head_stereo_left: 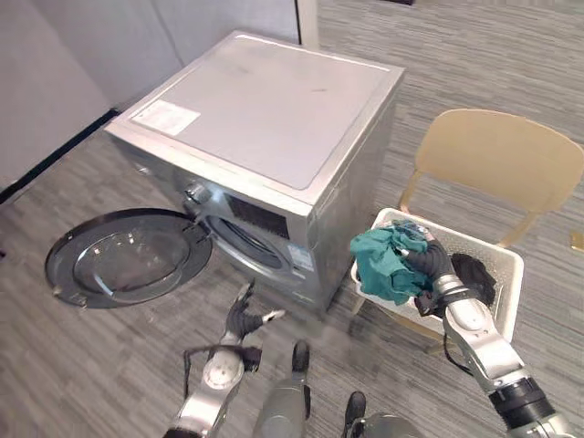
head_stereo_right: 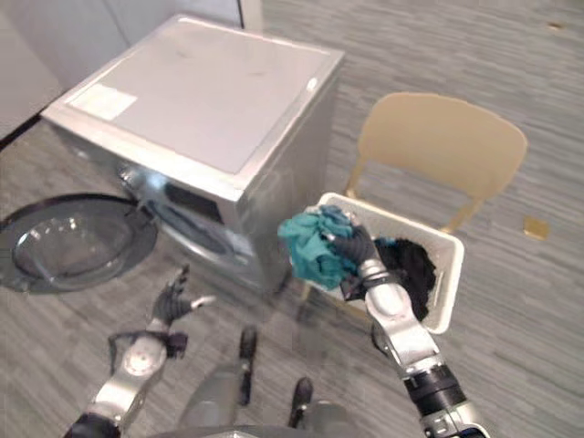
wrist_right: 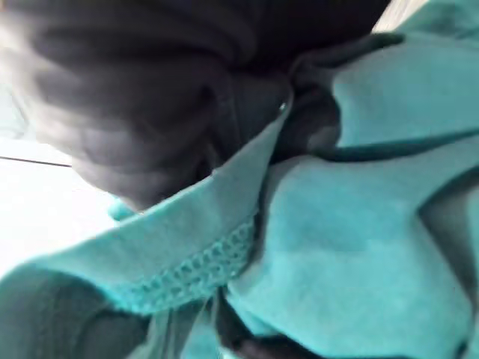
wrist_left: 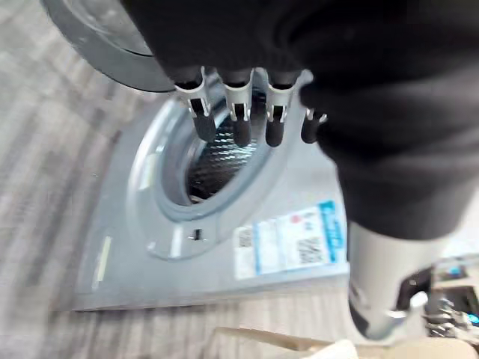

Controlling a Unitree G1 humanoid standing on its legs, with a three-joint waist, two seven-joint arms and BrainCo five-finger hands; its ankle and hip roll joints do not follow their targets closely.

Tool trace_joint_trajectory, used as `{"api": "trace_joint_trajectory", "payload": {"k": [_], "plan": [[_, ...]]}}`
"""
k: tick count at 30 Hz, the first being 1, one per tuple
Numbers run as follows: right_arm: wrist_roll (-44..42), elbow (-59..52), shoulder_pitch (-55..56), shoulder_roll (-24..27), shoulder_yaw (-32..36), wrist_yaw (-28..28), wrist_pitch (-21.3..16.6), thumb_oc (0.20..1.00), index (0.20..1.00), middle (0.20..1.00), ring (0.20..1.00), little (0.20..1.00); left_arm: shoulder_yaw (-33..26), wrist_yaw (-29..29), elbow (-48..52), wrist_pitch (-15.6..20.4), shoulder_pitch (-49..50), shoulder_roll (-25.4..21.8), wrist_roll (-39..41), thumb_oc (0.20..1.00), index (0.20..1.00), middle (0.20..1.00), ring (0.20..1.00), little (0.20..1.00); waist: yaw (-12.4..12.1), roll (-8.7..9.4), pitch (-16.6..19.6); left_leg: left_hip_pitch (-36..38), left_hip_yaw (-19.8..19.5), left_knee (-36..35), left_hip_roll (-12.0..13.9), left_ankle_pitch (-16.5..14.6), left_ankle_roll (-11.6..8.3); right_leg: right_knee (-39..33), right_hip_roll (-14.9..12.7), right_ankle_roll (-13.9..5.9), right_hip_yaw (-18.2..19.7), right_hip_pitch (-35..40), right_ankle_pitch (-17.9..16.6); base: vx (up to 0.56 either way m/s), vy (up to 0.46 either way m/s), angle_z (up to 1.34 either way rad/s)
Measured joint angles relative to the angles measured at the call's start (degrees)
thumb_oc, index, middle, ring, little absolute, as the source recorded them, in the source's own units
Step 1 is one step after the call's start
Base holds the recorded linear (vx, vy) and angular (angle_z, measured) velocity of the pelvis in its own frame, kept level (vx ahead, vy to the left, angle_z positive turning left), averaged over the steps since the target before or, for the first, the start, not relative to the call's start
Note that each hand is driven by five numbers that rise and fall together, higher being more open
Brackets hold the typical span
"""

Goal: Grab the laundry basket,head to the washer,open it,put in the laundry and shut it.

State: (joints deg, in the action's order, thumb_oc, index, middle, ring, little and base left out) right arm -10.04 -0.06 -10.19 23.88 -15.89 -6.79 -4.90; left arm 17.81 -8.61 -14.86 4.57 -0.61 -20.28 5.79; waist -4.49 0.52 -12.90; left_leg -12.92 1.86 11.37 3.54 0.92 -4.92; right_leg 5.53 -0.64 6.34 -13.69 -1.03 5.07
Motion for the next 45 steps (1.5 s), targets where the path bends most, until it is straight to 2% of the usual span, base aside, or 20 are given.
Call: {"api": "trace_joint_trajectory", "payload": {"k": [3,4,5,7,9,14,17,18,19,20,21,22,23,24,29,32,33,37,41,45], "plan": [[-0.1,-0.7,-1.4,-0.5,-1.3,0.0,0.1,0.2,0.2,0.2,0.2,0.2,3.8,0.0,1.9,0.5,-4.2,0.2,-0.1,1.0,1.0,1.0,1.0,1.0,1.5,-0.04,0.1,6.2,0.9,-1.1,0.9,-2.0,-0.63,-0.3,-0.7,-0.51,-2.5,0.3,-0.6,0.02,0.169,0.64],[-0.2,-1.9,-1.6,-1.0,-1.3,-0.3,0.1,0.2,0.2,0.2,0.2,0.2,7.2,-0.1,3.4,0.3,-7.6,0.2,-0.3,1.0,1.0,1.0,1.0,1.0,3.3,-0.28,0.3,8.3,3.1,-3.6,1.8,-2.5,-0.25,-1.1,-0.9,-1.32,-5.3,0.6,-1.1,0.02,0.121,0.94],[-0.3,-2.5,-1.9,-1.4,-1.2,-0.5,0.1,0.2,0.2,0.2,0.2,0.2,8.6,0.1,3.8,0.6,-9.5,0.9,-0.7,1.0,1.0,1.0,1.0,1.0,4.1,-0.38,0.4,9.7,3.6,-6.2,1.7,-2.2,0.29,-1.3,-0.9,-1.58,-5.9,0.6,-1.3,0.04,0.237,0.76],[-2.4,-2.9,-5.2,-2.5,-3.0,-0.5,0.0,0.2,0.2,0.2,0.2,0.2,11.1,-0.2,3.8,0.7,-12.9,3.2,-2.1,1.0,1.0,1.0,1.0,1.0,4.6,-2.0,1.2,12.9,3.0,-13.0,2.1,-1.0,1.49,-1.4,0.6,-2.84,-6.3,-0.7,-2.2,0.01,0.179,0.15],[-4.2,-3.9,-6.0,-4.8,-4.7,-0.6,0.1,0.2,0.2,0.2,0.2,0.2,14.5,-0.3,3.9,0.4,-15.1,4.0,-2.1,1.0,1.0,1.0,1.0,1.0,4.9,-1.21,1.4,13.8,2.3,-15.0,1.0,0.9,1.8,-0.9,-0.7,-3.94,-6.3,-1.4,-2.7,-0.02,0.151,0.11],[-10.7,-5.2,-12.5,-11.3,-13.9,-0.5,-0.4,0.2,0.2,0.2,0.2,0.2,16.7,-2.5,4.8,0.5,-17.8,4.5,-2.2,1.0,1.0,1.0,1.0,1.0,4.3,-1.06,2.1,14.0,3.7,-15.0,-2.2,1.6,3.23,-0.5,-3.8,-6.5,-4.4,-1.9,-4.1,-0.01,0.122,-0.05],[-13.7,-5.2,-12.7,-11.6,-14.9,-0.1,-0.4,0.2,0.2,0.2,0.2,0.2,16.3,-3.1,4.7,0.4,-18.0,3.6,-2.2,1.0,1.0,1.0,1.0,1.0,4.0,-0.9,2.5,14.1,3.8,-15.3,-2.8,1.7,3.57,-0.8,-4.7,-7.44,-3.0,-1.9,-4.4,-0.01,0.071,0.0],[-14.9,-5.2,-12.9,-11.5,-15.2,0.0,-0.4,0.2,0.2,0.2,0.2,0.2,16.5,-3.3,4.7,0.4,-18.1,3.2,-2.2,0.664,0.664,0.664,0.664,0.664,4.0,-0.88,2.6,14.1,3.8,-15.5,-2.9,1.8,3.72,-1.0,-4.8,-7.66,-2.8,-1.9,-4.5,-0.01,0.055,-0.04],[-15.6,-5.1,-13.0,-11.4,-15.6,-0.1,-0.4,0.2,0.2,0.2,0.2,0.2,16.9,-3.4,4.7,0.4,-18.4,2.9,-2.2,0.2,0.2,0.2,0.2,0.2,4.0,-0.81,2.7,14.1,3.9,-15.5,-3.1,1.9,3.82,-1.1,-4.8,-7.75,-2.8,-1.9,-4.8,-0.02,0.059,-0.05],[-16.1,-5.1,-13.0,-11.2,-16.3,0.0,-0.4,0.2,0.2,0.2,0.2,0.2,17.5,-4.0,4.6,0.5,-18.6,2.9,-2.2,0.2,0.2,0.2,0.2,0.2,4.0,-0.86,3.2,14.1,3.9,-15.5,-3.1,1.9,3.86,-1.3,-4.7,-7.73,-2.6,-1.8,-5.0,-0.02,0.045,-0.04],[-16.6,-4.9,-13.0,-11.1,-16.4,0.0,-0.4,0.467,0.467,0.467,0.467,0.467,17.6,-4.1,4.4,0.5,-18.6,3.0,-2.2,0.2,0.2,0.2,0.2,0.2,4.0,-0.91,3.6,14.1,3.9,-15.5,-3.1,1.9,3.86,-1.4,-4.7,-7.74,-2.6,-1.8,-5.0,-0.02,0.037,-0.04],[-17.1,-4.8,-12.9,-10.9,-16.4,0.0,-0.4,0.536,0.536,0.536,0.536,0.536,17.7,-4.2,4.1,0.5,-18.6,2.9,-2.2,0.2,0.2,0.2,0.2,0.2,4.0,-0.9,4.0,14.1,4.0,-15.5,-3.0,1.9,3.86,-1.4,-4.6,-7.75,-2.6,-1.8,-5.0,0.0,0.0,0.0],[-17.3,-4.8,-12.5,-10.5,-16.2,0.0,-0.4,0.909,0.909,0.909,0.909,0.909,17.7,-4.5,3.6,0.6,-18.3,3.0,-2.2,0.2,0.2,0.2,0.2,0.2,4.0,-0.96,4.8,14.1,4.0,-15.5,-2.9,1.9,3.86,-1.6,-4.4,-7.75,-2.5,-1.7,-5.1,-0.02,0.015,-0.04],[-17.5,-4.8,-12.2,-10.4,-16.2,0.2,-0.5,1.0,1.0,1.0,1.0,1.0,17.6,-4.6,3.5,0.6,-18.2,2.4,-2.2,0.2,0.2,0.2,0.2,0.2,4.1,-1.09,5.2,14.1,4.0,-15.5,-2.7,1.9,3.86,-1.8,-4.1,-7.76,-2.4,-1.7,-5.1,-0.02,0.015,-0.05],[-17.0,-4.7,-7.3,-9.3,-15.0,1.9,-1.5,1.0,1.0,1.0,1.0,1.0,15.1,-3.9,3.6,0.7,-14.3,2.5,-2.1,0.2,0.2,0.2,0.2,0.2,4.2,-1.62,5.6,14.0,4.1,-15.5,-2.2,1.9,3.87,-1.8,-3.0,-7.76,-1.3,-1.7,-5.1,-0.04,-0.015,-0.04],[-12.5,-3.8,1.7,-6.5,-7.4,1.7,-1.3,1.0,1.0,1.0,1.0,1.0,9.8,-2.6,3.1,0.6,-7.2,1.1,-1.6,0.2,0.2,0.2,0.2,0.2,4.8,-1.94,5.6,13.9,3.5,-15.6,-1.8,1.9,3.87,-1.1,-2.0,-8.0,6.2,-2.0,-4.3,-0.01,-0.088,0.06],[-8.0,-1.8,5.8,-2.4,-4.1,1.2,0.2,1.0,1.0,1.0,1.0,1.0,5.3,-2.3,3.0,-0.1,-0.7,-1.1,-1.3,0.2,0.2,0.2,0.2,0.2,4.7,-2.13,5.6,13.9,4.0,-15.7,-1.3,1.9,3.81,-2.0,-1.6,-8.21,6.9,-1.8,-4.2,0.06,-0.075,-0.14],[-1.1,0.0,15.4,1.0,4.0,2.0,1.8,1.0,1.0,1.0,1.0,1.0,-2.9,0.9,2.8,-0.2,9.8,-1.9,0.6,0.2,0.2,0.2,0.2,0.2,4.6,-3.05,5.9,14.2,3.4,-16.0,-0.6,1.8,3.54,-3.7,-0.9,-8.17,6.5,-0.6,-4.2,0.06,-0.096,0.02],[3.3,2.9,17.8,2.6,4.6,3.2,2.5,1.0,1.0,1.0,1.0,1.0,-4.2,3.0,0.6,-0.3,12.3,-2.2,0.8,0.2,0.2,0.2,0.2,0.2,4.5,-3.6,5.9,14.0,2.4,-16.0,-0.2,1.9,3.47,-4.1,-0.3,-8.21,5.8,-0.1,-4.3,0.04,-0.07,0.11],[9.4,12.0,22.5,4.5,6.5,5.8,2.9,1.0,1.0,1.0,1.0,1.0,-8.9,5.2,-8.9,-0.4,16.7,-1.1,0.8,0.2,0.2,0.2,0.2,0.2,4.6,-4.12,5.9,13.4,0.7,-16.2,-0.1,1.7,3.25,-5.9,0.1,-8.2,4.3,1.2,-4.2,0.02,-0.062,0.22]]}}
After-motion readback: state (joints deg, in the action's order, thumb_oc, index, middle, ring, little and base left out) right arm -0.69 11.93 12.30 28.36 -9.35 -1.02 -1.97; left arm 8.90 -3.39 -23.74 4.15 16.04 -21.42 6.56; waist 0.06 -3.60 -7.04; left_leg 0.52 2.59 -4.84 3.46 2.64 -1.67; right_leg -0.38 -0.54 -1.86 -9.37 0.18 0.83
